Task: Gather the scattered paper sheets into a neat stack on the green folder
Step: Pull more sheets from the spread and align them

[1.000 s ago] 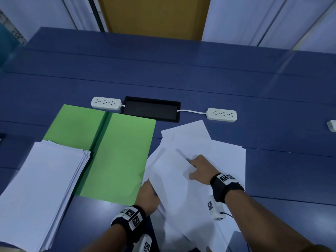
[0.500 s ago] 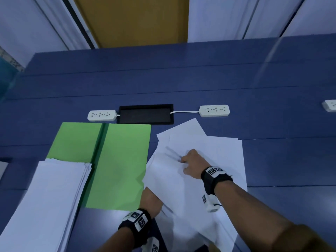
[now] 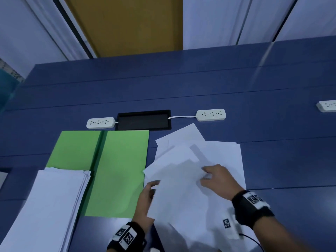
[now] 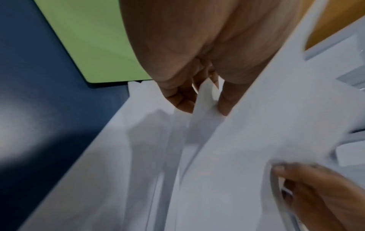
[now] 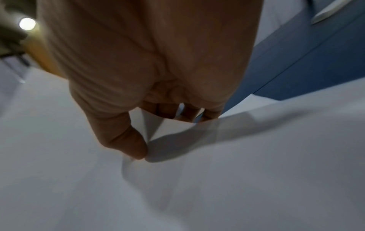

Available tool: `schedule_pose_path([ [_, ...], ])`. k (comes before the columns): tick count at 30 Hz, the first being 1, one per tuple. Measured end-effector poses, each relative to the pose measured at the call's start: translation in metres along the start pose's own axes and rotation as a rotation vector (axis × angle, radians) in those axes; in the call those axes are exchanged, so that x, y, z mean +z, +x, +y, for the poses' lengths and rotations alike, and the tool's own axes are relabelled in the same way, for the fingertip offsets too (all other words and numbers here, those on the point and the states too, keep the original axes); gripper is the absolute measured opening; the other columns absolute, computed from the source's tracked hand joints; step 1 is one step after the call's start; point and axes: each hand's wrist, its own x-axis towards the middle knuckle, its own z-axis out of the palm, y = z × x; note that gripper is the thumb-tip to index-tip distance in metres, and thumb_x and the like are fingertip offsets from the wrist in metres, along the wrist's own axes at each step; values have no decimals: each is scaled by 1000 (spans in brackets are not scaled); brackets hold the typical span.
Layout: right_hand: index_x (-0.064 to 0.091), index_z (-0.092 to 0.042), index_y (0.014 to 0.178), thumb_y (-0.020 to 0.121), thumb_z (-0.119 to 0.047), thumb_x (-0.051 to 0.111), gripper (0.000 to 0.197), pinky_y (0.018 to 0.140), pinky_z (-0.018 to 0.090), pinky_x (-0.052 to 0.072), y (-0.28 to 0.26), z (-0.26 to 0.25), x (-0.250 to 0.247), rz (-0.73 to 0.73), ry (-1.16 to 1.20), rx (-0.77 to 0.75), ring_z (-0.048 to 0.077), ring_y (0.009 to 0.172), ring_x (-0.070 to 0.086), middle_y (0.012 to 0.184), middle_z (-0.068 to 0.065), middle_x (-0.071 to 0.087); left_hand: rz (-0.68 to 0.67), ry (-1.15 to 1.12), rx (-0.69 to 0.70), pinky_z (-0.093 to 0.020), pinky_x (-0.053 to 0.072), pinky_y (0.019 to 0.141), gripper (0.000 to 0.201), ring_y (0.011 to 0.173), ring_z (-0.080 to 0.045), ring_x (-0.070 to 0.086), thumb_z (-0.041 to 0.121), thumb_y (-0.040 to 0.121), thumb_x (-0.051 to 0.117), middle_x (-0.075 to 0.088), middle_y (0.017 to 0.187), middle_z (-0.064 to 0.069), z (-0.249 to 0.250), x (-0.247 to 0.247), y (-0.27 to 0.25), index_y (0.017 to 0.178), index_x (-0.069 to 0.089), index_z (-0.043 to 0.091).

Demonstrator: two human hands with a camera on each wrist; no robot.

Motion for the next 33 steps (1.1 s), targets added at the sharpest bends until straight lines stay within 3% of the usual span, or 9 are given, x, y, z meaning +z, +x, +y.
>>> schedule_pose_path([
  [3,77,-27,80,78,-2,76,25,65,17,45,-32,6,-26,96,137,-24,6,74,63,86,6,72,-70,88,26,-21,56,73,47,89,-16,71,9,81,81,72,99,-7,31,21,-1,124,62,19],
  [7,75,-17,79,70,2,65,23,72,39,53,-62,3,-56,137,385,-108,25,78,64,89,6,73,-11,230,15,-35,51,104,94,124,-13,57,55,61,96,59,134,5,47,37,5,140,45,49],
  [9,71,-11,72,69,-6,62,11,62,25,47,-73,-5,-67,146,550,-118,15,70,62,80,2,71,-108,157,27,-41,44,114,111,137,-10,50,49,61,99,53,147,12,66,50,3,150,33,44],
  [17,67,-7,89,69,-30,85,35,63,32,49,-91,25,-92,-32,1165,-255,26,73,57,84,12,60,-556,47,-25,-36,49,109,58,127,-17,64,30,84,83,71,133,3,141,72,-15,135,59,21],
  [22,83,-19,87,74,-44,92,30,70,28,59,-79,28,-60,260,1293,-121,18,75,73,82,9,75,-372,157,125,-21,53,79,26,91,-8,70,38,95,67,75,99,7,157,86,-29,102,71,14],
  [24,86,-30,88,96,-18,76,17,80,25,59,-70,29,-51,316,1174,-7,9,83,76,88,-7,81,-273,134,158,-24,55,74,24,88,-11,70,35,101,63,77,96,3,150,89,-27,98,76,16],
  [27,66,-3,133,101,-1,58,33,108,52,50,-63,16,-44,353,1197,93,35,118,70,128,16,74,-145,125,248,-38,59,90,30,103,-13,71,41,105,56,77,109,6,143,89,-27,111,75,18],
  [31,59,-1,131,95,-1,70,37,107,56,52,-62,-2,-26,459,1138,171,36,113,72,126,19,74,-227,62,252,-13,50,91,30,113,7,65,44,96,63,73,117,26,140,84,-29,122,63,30],
  [33,63,-7,133,98,-7,69,36,111,56,49,-65,-11,-25,348,1126,155,35,121,70,128,14,74,-194,105,238,-24,53,94,30,114,-3,69,31,94,75,76,117,17,134,79,-20,123,66,26],
])
